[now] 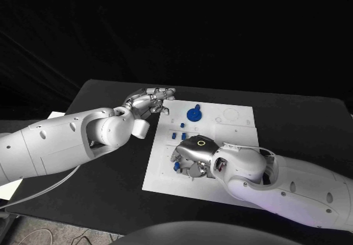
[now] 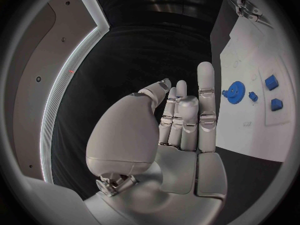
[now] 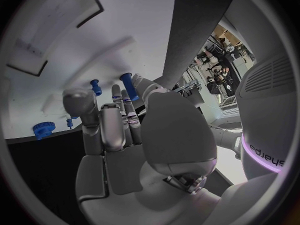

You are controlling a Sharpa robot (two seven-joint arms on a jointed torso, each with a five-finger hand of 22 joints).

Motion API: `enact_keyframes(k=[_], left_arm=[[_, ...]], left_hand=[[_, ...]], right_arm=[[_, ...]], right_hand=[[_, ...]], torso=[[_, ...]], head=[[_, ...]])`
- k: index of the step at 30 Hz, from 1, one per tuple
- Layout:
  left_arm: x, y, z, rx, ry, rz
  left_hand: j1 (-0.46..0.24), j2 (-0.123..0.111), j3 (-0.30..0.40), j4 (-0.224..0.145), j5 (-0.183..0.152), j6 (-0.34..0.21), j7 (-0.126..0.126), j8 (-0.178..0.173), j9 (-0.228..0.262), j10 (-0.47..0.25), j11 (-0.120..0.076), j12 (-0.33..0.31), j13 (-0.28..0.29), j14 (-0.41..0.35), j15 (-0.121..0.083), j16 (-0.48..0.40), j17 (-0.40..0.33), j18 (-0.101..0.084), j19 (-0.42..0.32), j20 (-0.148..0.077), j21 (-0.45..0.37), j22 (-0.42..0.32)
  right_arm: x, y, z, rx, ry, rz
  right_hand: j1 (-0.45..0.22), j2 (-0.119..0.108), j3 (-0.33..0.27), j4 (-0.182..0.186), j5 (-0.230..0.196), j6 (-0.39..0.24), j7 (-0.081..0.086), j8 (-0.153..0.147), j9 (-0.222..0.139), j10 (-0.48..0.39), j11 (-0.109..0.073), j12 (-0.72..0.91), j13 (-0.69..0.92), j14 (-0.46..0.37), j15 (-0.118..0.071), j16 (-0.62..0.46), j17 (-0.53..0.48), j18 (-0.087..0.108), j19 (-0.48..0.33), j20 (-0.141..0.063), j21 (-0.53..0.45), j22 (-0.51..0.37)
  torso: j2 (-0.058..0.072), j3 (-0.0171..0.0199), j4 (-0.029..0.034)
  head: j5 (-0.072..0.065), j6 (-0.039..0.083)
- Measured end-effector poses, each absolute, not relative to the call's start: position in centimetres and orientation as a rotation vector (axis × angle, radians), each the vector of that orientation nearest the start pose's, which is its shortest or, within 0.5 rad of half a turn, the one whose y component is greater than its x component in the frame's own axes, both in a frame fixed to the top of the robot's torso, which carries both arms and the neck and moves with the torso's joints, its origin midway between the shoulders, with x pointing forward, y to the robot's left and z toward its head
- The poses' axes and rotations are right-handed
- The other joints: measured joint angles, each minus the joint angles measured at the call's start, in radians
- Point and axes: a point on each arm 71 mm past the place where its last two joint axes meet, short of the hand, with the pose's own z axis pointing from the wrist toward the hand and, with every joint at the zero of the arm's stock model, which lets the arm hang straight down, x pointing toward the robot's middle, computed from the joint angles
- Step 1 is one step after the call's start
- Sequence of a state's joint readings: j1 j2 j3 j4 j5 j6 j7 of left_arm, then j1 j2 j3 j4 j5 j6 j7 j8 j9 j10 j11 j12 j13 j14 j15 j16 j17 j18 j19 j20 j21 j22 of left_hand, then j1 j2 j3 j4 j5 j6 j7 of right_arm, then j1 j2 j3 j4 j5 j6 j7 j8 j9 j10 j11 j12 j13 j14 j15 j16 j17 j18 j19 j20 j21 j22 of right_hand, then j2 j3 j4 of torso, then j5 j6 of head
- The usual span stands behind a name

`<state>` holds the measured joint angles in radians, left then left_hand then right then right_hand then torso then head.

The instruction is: Assemble the parts on the task board

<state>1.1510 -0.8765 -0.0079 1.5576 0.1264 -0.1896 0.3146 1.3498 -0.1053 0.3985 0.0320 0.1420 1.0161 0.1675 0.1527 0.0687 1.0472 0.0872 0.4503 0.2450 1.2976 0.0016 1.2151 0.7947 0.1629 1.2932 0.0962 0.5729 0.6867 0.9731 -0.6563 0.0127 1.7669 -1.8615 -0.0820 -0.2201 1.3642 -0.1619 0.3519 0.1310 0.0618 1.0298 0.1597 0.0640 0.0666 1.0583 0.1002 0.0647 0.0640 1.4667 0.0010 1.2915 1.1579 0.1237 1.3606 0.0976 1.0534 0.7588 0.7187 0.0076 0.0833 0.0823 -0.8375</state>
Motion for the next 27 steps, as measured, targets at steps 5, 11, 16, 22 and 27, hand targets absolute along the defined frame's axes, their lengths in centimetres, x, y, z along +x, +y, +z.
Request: enact_keyframes(k=[5, 11, 16, 22, 27], left_arm=[[47.6, 21.0, -19.4, -1.319, 1.502, -1.657], [47.6, 21.1, -19.4, -1.319, 1.502, -1.657], [47.7, 21.2, -19.4, -1.320, 1.501, -1.655], [47.6, 21.5, -19.4, -1.322, 1.499, -1.648], [47.6, 21.6, -19.5, -1.323, 1.499, -1.646]], left_hand=[[0.000, 0.000, 0.000, 0.000, 0.000, 0.000, 0.000, 0.000, 0.000, 0.000, 0.000, 0.000, 0.000, 0.000, 0.000, 0.000, 0.000, 0.000, 0.000, 0.000, 0.000, 0.000], [0.000, 0.000, 0.003, 0.003, 0.000, 0.000, 0.000, 0.005, 0.000, -0.004, -0.003, 0.007, 0.000, 0.000, 0.000, 0.000, -0.002, 0.000, 0.000, 0.000, 0.000, -0.001], [0.000, 0.000, 0.003, 0.003, 0.000, 0.000, 0.000, 0.005, 0.000, -0.004, -0.003, 0.007, 0.000, 0.000, 0.000, 0.000, -0.002, 0.000, 0.000, 0.000, 0.000, -0.001], [0.000, 0.000, 0.003, 0.003, 0.000, 0.000, 0.000, 0.005, 0.000, -0.004, -0.003, 0.007, 0.000, 0.000, 0.000, 0.000, -0.002, 0.000, 0.000, 0.000, 0.000, -0.001], [0.000, 0.000, 0.003, 0.003, 0.000, 0.000, 0.000, 0.005, 0.000, -0.004, -0.003, 0.007, 0.000, 0.000, 0.000, 0.000, -0.003, 0.000, 0.000, 0.000, 0.000, -0.001]], right_arm=[[37.0, -4.9, -23.2, -0.638, 1.714, 0.819], [36.6, -5.9, -22.6, -0.579, 1.652, 0.848], [36.5, -7.9, -21.1, -0.514, 1.582, 0.863], [37.4, -14.0, -19.0, -0.362, 1.600, 0.827], [37.6, -19.2, -18.1, -0.156, 1.690, 0.806]], right_hand=[[-0.005, -0.005, -0.075, 0.006, 0.006, -0.051, 0.005, 0.000, -0.001, -0.073, 0.008, 0.008, 0.000, 0.000, 0.003, -0.036, -0.047, 0.016, -0.018, 0.004, -0.051, -0.066], [0.021, -0.017, -0.340, 0.105, 0.054, -0.058, 0.004, 0.000, 0.005, -0.097, 0.006, 0.069, 0.006, 0.000, 0.003, -0.050, -0.070, 0.016, -0.022, 0.008, -0.071, -0.090], [0.065, -0.013, -0.395, 0.156, 0.054, -0.062, -0.003, 0.000, 0.004, -0.079, -0.010, 0.105, 0.006, 0.000, 0.003, -0.050, -0.071, 0.016, -0.016, 0.002, -0.071, -0.089], [0.079, 0.026, -0.390, 0.152, 0.084, -0.016, -0.015, 0.018, 0.014, 0.082, -0.024, 0.205, 0.042, 0.000, -0.010, -0.003, -0.005, 0.016, 0.026, -0.016, 0.002, 0.020], [-0.032, 0.077, -0.432, 0.151, 0.144, 0.024, -0.045, 0.048, 0.024, 0.299, -0.070, 0.401, 0.190, 0.000, -0.052, 0.082, 0.105, -0.008, 0.085, -0.047, 0.138, 0.200]], torso=[[0.001, 0.0006, 0.0000], [0.001, 0.0019, 0.0005], [0.001, 0.0019, 0.0004], [-0.002, 0.0006, -0.0054], [-0.007, -0.0003, -0.0171]], head=[[-0.001, 0.000], [-0.004, 0.003], [-0.008, 0.006], [-0.026, 0.016], [-0.050, 0.025]])
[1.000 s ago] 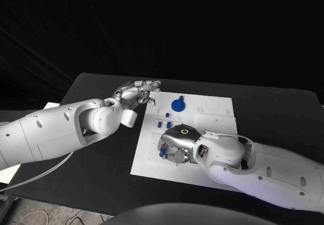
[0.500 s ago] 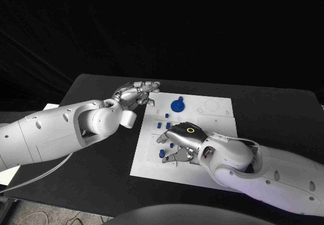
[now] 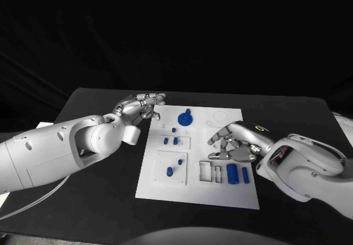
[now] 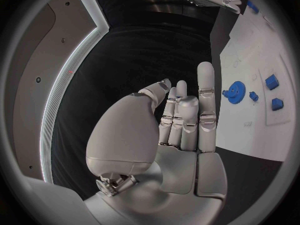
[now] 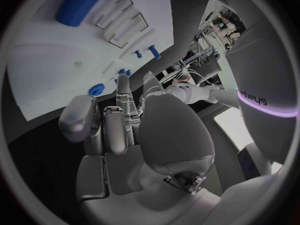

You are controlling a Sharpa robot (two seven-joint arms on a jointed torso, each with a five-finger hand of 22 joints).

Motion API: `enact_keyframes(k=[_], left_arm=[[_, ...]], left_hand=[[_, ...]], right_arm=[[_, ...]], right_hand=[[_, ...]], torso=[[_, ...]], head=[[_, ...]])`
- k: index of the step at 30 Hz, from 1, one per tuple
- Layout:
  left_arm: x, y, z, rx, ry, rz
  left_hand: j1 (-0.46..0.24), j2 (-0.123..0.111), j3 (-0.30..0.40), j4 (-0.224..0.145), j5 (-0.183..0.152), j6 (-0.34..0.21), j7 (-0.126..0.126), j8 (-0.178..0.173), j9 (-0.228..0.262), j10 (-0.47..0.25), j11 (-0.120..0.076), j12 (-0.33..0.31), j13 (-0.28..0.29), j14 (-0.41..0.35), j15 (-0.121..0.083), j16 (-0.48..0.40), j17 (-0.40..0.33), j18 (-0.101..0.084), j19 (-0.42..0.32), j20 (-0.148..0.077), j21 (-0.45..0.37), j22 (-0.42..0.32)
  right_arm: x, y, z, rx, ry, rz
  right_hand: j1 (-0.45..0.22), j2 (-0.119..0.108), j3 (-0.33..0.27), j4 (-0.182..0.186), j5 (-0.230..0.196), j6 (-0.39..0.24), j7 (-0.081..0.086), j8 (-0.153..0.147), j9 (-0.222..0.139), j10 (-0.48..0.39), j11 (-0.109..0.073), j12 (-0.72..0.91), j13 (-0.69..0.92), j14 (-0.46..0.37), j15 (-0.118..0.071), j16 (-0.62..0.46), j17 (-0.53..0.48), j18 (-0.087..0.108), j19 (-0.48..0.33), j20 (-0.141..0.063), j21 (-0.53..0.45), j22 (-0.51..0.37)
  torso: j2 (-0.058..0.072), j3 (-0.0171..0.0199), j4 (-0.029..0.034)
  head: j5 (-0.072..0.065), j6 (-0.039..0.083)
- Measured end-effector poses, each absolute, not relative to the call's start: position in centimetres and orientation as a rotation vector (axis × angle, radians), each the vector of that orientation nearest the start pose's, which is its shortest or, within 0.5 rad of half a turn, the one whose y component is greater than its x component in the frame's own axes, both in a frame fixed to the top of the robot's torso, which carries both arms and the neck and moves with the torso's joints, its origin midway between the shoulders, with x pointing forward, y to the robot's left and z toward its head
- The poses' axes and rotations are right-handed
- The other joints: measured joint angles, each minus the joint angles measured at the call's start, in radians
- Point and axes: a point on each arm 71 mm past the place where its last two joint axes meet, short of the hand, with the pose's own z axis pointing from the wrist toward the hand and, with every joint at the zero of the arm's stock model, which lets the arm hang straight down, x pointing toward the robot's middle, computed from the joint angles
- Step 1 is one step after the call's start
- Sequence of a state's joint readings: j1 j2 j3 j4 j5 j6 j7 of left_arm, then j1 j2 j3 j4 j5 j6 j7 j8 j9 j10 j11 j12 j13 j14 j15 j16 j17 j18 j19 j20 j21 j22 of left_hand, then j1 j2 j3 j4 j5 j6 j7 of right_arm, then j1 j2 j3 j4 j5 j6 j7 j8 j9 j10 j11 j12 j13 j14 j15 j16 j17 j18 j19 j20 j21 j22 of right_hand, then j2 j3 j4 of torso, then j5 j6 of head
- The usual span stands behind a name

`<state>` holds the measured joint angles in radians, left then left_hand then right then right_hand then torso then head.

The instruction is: Assemble the parts on the task board

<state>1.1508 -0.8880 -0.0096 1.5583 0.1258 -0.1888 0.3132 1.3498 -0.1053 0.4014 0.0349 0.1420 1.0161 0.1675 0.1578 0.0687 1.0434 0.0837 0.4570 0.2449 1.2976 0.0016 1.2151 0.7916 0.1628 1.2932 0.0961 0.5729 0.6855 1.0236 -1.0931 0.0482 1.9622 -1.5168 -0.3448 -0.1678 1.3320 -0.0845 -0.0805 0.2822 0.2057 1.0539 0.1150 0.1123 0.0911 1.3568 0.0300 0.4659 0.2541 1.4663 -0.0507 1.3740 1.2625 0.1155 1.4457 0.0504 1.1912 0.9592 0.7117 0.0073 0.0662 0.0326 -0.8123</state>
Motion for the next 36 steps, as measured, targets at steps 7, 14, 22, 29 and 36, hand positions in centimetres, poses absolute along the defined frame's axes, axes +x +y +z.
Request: enact_keyframes(k=[7, 14, 22, 29, 36], left_arm=[[47.5, 21.5, -19.5, -1.322, 1.501, -1.647], [47.5, 21.3, -19.7, -1.322, 1.506, -1.647], [47.6, 21.4, -19.8, -1.324, 1.508, -1.643], [47.6, 21.5, -19.9, -1.326, 1.507, -1.636], [47.6, 21.6, -19.9, -1.327, 1.507, -1.634]], left_hand=[[0.000, 0.000, 0.000, 0.000, 0.000, -0.004, -0.003, 0.000, 0.000, 0.000, 0.000, 0.000, 0.000, 0.000, 0.000, 0.000, 0.000, 0.000, 0.000, 0.000, 0.000, 0.000], [0.000, 0.000, 0.000, 0.000, 0.000, -0.004, -0.003, 0.000, 0.000, 0.000, 0.000, 0.000, 0.000, 0.000, 0.000, 0.000, 0.000, 0.000, 0.000, 0.000, 0.000, 0.000], [-0.004, -0.004, 0.000, 0.000, 0.000, -0.004, -0.003, 0.000, 0.000, -0.003, 0.003, 0.000, 0.000, 0.000, 0.000, 0.000, 0.000, 0.000, 0.000, 0.000, 0.000, 0.000], [-0.004, -0.004, 0.000, 0.000, 0.000, -0.004, -0.003, 0.000, 0.000, -0.003, 0.003, 0.000, 0.000, 0.000, 0.000, 0.000, 0.000, 0.000, 0.000, 0.000, 0.000, 0.000], [-0.004, -0.004, 0.000, 0.000, 0.000, -0.007, 0.000, 0.000, 0.000, -0.003, 0.003, 0.003, 0.000, 0.000, 0.000, 0.000, -0.001, 0.000, -0.004, 0.004, 0.000, 0.000]], right_arm=[[37.1, -23.5, -18.7, 0.004, 1.793, 0.750], [36.2, -24.3, -19.2, -0.007, 1.841, 0.655], [36.1, -24.5, -20.1, -0.033, 1.881, 0.523], [36.0, -24.1, -21.0, -0.051, 1.912, 0.481], [36.0, -23.4, -21.7, -0.081, 1.942, 0.457]], right_hand=[[-0.057, 0.044, -0.079, -0.006, 0.017, -0.003, -0.017, 0.066, 0.026, 0.060, -0.023, 0.609, 0.710, 0.000, -0.018, 0.060, 0.046, -0.016, 0.010, -0.018, 0.072, 0.096], [-0.042, 0.067, -0.108, -0.006, 0.012, -0.010, -0.023, 0.116, 0.060, 0.071, -0.012, 0.705, 0.796, 0.000, -0.018, 0.090, 0.046, -0.016, 0.010, -0.018, 0.099, 0.135], [-0.048, 0.077, -0.130, 0.001, 0.012, -0.017, -0.028, 0.135, 0.084, 0.077, -0.010, 0.710, 0.805, 0.000, -0.017, 0.106, 0.046, -0.016, 0.014, -0.022, 0.114, 0.165], [-0.055, 0.071, -0.134, 0.003, 0.012, -0.029, -0.026, 0.135, 0.087, 0.077, -0.010, 0.716, 0.811, 0.000, -0.017, 0.110, 0.045, -0.016, 0.014, -0.022, 0.121, 0.173], [-0.061, 0.077, -0.140, 0.003, 0.040, -0.029, -0.026, 0.142, 0.101, 0.080, -0.010, 0.722, 0.812, 0.000, -0.017, 0.121, 0.045, -0.016, 0.013, -0.022, 0.129, 0.186]], torso=[[-0.007, 0.0004, -0.0192], [-0.012, 0.0035, -0.0354], [-0.017, 0.0037, -0.0418], [-0.017, 0.0025, -0.0419], [-0.018, 0.0006, -0.0429]], head=[[-0.033, 0.012], [-0.064, 0.017], [-0.080, 0.020], [-0.082, 0.015], [-0.077, 0.011]])
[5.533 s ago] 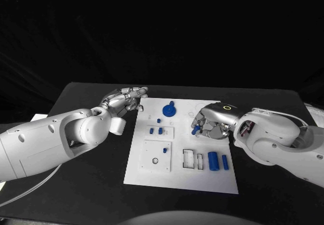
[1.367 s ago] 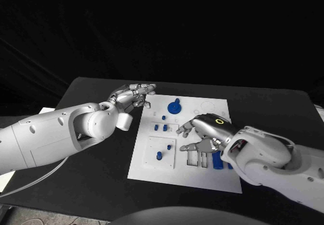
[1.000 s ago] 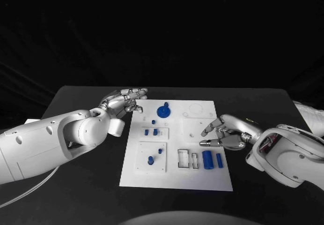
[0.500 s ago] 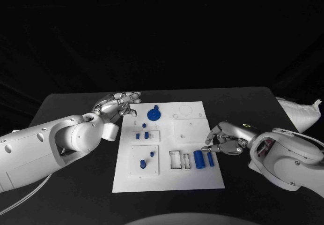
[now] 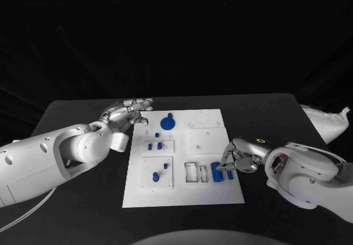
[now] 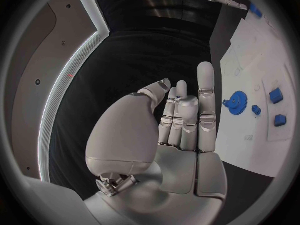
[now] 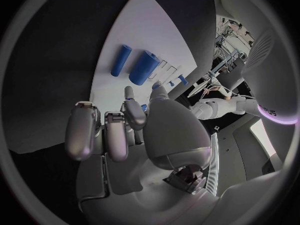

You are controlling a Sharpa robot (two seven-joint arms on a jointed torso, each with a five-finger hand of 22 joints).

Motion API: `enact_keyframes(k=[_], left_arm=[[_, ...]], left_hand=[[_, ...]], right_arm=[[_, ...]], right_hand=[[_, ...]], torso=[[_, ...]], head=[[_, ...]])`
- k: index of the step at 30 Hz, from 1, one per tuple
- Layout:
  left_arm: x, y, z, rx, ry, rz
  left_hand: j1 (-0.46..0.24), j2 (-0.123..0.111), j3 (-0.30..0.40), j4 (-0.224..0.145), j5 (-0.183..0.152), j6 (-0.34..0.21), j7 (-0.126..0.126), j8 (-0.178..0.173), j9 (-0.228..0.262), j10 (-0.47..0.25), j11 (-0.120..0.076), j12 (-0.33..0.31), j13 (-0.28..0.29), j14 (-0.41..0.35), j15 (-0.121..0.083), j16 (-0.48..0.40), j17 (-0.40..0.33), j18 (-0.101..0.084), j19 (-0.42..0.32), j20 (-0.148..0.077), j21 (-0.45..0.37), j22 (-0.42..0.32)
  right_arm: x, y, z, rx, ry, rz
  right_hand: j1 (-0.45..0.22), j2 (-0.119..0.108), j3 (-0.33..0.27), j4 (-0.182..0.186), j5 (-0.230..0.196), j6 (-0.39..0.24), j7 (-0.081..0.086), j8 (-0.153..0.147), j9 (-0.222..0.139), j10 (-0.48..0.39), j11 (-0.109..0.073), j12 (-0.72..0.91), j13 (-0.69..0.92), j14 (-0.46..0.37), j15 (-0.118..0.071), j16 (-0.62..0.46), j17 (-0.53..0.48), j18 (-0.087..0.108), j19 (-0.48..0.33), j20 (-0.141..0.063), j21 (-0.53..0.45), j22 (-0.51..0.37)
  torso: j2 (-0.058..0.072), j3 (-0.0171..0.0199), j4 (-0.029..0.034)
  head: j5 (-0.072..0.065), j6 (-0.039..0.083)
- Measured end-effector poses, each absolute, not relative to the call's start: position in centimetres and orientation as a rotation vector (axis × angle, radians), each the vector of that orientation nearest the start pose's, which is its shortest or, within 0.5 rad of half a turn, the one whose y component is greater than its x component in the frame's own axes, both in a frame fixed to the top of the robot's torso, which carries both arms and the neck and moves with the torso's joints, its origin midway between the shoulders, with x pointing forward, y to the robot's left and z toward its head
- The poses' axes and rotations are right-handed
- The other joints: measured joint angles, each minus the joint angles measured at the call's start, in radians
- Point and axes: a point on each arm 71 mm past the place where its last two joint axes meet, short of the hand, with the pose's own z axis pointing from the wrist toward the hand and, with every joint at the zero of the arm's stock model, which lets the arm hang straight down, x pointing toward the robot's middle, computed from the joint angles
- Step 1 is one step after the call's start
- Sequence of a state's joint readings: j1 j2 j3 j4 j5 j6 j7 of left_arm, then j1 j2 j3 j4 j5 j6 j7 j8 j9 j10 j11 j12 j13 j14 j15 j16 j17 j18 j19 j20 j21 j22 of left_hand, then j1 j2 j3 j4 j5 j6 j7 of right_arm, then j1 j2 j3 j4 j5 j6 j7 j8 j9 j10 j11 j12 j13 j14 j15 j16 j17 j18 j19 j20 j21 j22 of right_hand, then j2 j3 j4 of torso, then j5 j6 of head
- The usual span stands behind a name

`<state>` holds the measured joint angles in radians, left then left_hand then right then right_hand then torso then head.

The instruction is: Assemble the parts on the task board

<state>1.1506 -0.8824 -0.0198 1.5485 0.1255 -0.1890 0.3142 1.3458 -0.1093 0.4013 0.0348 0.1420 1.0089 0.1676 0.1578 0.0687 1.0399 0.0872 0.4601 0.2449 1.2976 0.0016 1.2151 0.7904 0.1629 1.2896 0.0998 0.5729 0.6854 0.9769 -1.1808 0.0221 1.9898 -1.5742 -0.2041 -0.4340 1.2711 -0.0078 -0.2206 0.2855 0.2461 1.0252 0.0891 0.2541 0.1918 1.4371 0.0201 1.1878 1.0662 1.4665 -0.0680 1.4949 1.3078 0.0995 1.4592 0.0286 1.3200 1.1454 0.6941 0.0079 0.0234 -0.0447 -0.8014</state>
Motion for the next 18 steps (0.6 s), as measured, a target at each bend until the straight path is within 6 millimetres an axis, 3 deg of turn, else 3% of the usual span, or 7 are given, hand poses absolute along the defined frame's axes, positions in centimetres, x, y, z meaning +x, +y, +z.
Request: enact_keyframes(k=[4, 7, 18], left_arm=[[47.6, 21.7, -19.9, -1.327, 1.506, -1.633], [47.6, 21.7, -19.9, -1.327, 1.506, -1.633], [47.6, 21.7, -19.9, -1.327, 1.506, -1.632]], left_hand=[[0.000, 0.000, 0.000, 0.000, 0.000, 0.000, 0.000, 0.000, 0.000, 0.000, 0.000, 0.001, 0.000, 0.000, 0.000, 0.000, 0.000, 0.000, 0.000, 0.000, 0.000, -0.001], [0.000, 0.000, 0.000, 0.000, 0.000, 0.000, 0.000, 0.000, 0.000, 0.000, 0.000, 0.001, 0.000, 0.000, 0.000, 0.000, 0.000, 0.000, 0.000, 0.000, 0.000, -0.001], [0.000, 0.000, 0.000, 0.000, 0.000, 0.000, 0.000, 0.000, 0.000, 0.000, 0.000, 0.001, 0.000, 0.000, 0.000, 0.000, 0.000, 0.000, 0.000, 0.000, 0.000, -0.001]], right_arm=[[36.0, -23.1, -22.1, -0.100, 1.960, 0.443], [35.9, -23.0, -22.4, -0.114, 1.970, 0.433], [36.0, -22.1, -23.4, -0.151, 1.992, 0.412]], right_hand=[[0.000, 0.000, -0.002, 0.002, 0.000, 0.000, 0.000, 0.001, 0.004, 0.002, 0.001, 0.000, 0.001, 0.000, 0.000, 0.000, 0.000, 0.000, 0.000, 0.000, 0.005, 0.005], [-0.010, 0.001, -0.004, 0.004, 0.000, 0.000, 0.000, 0.005, 0.008, 0.002, 0.001, 0.005, 0.006, 0.000, 0.000, 0.000, 0.000, -0.015, 0.000, 0.000, 0.005, 0.007], [-0.019, 0.005, -0.010, 0.004, 0.000, 0.000, 0.000, 0.013, 0.016, 0.002, 0.001, 0.016, 0.007, 0.000, 0.000, 0.006, 0.000, -0.015, 0.000, 0.000, 0.012, 0.014]], torso=[[0.000, -0.0006, -0.0006], [0.000, -0.0012, -0.0012], [0.000, -0.0026, -0.0007]], head=[[0.003, -0.002], [0.005, -0.002], [0.010, -0.003]])
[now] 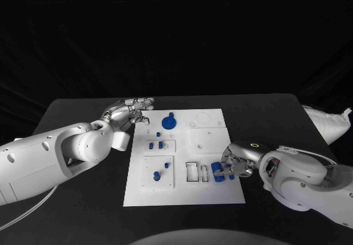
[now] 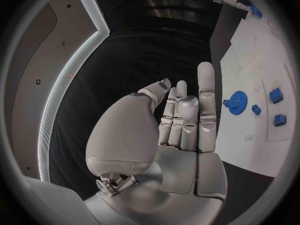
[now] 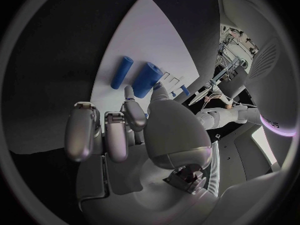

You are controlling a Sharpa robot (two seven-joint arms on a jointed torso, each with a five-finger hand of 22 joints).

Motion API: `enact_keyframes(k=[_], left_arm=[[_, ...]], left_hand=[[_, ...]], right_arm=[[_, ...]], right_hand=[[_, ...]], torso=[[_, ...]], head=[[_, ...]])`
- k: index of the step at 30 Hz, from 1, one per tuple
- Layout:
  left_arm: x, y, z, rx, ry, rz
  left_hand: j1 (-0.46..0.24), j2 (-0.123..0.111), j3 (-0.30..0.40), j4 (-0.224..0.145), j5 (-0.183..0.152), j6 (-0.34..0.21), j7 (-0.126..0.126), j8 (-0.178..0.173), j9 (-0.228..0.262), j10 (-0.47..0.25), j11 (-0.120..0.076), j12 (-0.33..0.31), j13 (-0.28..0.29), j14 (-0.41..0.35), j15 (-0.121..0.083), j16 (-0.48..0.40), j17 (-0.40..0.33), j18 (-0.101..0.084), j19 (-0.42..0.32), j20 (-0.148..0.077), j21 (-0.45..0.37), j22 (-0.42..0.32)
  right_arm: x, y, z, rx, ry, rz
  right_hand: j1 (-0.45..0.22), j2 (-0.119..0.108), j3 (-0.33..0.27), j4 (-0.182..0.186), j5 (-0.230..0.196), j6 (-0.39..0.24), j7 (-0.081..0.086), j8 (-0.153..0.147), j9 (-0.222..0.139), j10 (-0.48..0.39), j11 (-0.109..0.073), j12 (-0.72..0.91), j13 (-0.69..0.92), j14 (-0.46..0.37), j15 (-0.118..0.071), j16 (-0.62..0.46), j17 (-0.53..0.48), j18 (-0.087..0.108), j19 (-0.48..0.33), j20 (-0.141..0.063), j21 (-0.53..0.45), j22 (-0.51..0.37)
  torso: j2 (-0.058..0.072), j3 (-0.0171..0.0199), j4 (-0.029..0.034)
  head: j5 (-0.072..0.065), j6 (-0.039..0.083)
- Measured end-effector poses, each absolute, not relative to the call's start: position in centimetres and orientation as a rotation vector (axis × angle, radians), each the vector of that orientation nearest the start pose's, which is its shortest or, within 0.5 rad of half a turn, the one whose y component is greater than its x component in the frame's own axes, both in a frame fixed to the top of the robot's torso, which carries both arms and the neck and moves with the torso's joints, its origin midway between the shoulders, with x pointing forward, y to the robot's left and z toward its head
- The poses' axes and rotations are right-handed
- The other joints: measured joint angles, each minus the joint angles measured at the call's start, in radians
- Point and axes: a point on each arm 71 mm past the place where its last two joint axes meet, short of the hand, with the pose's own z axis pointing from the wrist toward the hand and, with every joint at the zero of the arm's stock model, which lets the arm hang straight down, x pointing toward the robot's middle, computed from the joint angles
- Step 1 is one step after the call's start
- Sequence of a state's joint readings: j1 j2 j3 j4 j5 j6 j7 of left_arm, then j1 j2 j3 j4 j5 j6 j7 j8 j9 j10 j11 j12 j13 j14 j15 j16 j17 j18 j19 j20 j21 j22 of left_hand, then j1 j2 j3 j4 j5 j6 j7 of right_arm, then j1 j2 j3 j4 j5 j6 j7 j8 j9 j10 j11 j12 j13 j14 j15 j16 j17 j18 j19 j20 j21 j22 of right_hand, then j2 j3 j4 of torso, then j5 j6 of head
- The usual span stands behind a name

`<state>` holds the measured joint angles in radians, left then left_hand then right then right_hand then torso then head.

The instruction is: Assemble the parts on the task board

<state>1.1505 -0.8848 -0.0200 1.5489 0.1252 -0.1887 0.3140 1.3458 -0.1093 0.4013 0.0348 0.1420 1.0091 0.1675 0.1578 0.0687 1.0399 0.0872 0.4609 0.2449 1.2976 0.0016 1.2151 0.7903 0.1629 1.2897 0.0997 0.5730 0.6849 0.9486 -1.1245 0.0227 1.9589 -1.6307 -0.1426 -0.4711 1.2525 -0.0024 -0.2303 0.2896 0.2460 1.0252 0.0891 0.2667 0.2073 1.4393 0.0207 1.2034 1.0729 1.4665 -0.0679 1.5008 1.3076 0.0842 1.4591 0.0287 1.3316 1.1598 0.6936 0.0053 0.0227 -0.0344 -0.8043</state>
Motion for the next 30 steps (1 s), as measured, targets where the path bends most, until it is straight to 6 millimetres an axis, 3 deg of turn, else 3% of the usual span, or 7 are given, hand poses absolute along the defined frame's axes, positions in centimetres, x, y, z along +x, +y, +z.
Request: enact_keyframes(k=[7, 15, 22, 30], left_arm=[[47.6, 21.9, -19.9, -1.328, 1.505, -1.630], [47.5, 21.9, -19.9, -1.328, 1.505, -1.629], [47.5, 22.0, -19.9, -1.329, 1.505, -1.628], [47.5, 22.1, -19.9, -1.329, 1.505, -1.627]], left_hand=[[0.000, 0.000, 0.000, 0.000, 0.000, -0.002, 0.002, 0.000, 0.000, 0.000, 0.000, 0.000, 0.000, 0.000, 0.000, 0.000, -0.001, 0.000, 0.000, 0.000, 0.000, 0.000], [0.000, 0.000, 0.000, 0.000, 0.000, -0.004, 0.004, 0.000, 0.000, -0.004, 0.004, 0.000, 0.000, -0.004, 0.004, 0.000, -0.001, 0.000, 0.000, 0.000, 0.000, 0.000], [0.000, 0.000, 0.000, 0.000, 0.000, -0.004, 0.004, 0.000, -0.001, -0.004, 0.004, 0.000, 0.000, -0.004, 0.004, 0.000, -0.001, 0.000, 0.000, 0.000, 0.000, 0.000], [0.000, 0.000, 0.000, 0.000, 0.000, -0.004, 0.004, 0.000, -0.001, -0.004, 0.004, 0.000, 0.000, -0.004, 0.004, 0.000, -0.001, 0.000, 0.000, 0.000, 0.000, 0.000]], right_arm=[[36.0, -21.4, -24.1, -0.161, 1.999, 0.404], [36.1, -20.9, -24.2, -0.172, 1.989, 0.399], [35.9, -20.8, -24.3, -0.154, 1.973, 0.414], [35.5, -20.8, -23.7, -0.060, 1.930, 0.473]], right_hand=[[-0.004, 0.004, 0.000, 0.000, -0.004, 0.001, 0.000, 0.011, 0.012, 0.001, -0.001, 0.004, 0.001, 0.000, 0.000, 0.000, 0.000, 0.000, 0.000, 0.000, 0.000, 0.005], [0.018, 0.025, 0.008, -0.014, 0.009, 0.008, -0.003, 0.022, 0.025, 0.001, -0.001, 0.005, 0.021, 0.000, 0.000, 0.004, 0.000, 0.000, 0.000, 0.000, 0.009, 0.014], [0.042, 0.049, 0.026, -0.032, 0.027, 0.030, -0.018, 0.039, 0.036, 0.001, -0.001, 0.006, 0.044, -0.001, -0.003, 0.008, 0.000, 0.000, 0.004, -0.004, 0.015, 0.024], [0.055, 0.041, 0.056, -0.047, 0.056, 0.031, -0.021, 0.051, 0.038, -0.003, -0.005, 0.006, 0.043, 0.000, -0.015, 0.012, 0.000, 0.000, 0.007, -0.007, 0.016, 0.029]], torso=[[0.000, 0.0001, -0.0001], [0.000, -0.0016, -0.0001], [0.000, -0.0018, -0.0010], [0.000, -0.0021, -0.0007]], head=[[0.006, -0.001], [0.009, -0.004], [0.011, -0.005], [0.013, -0.005]])
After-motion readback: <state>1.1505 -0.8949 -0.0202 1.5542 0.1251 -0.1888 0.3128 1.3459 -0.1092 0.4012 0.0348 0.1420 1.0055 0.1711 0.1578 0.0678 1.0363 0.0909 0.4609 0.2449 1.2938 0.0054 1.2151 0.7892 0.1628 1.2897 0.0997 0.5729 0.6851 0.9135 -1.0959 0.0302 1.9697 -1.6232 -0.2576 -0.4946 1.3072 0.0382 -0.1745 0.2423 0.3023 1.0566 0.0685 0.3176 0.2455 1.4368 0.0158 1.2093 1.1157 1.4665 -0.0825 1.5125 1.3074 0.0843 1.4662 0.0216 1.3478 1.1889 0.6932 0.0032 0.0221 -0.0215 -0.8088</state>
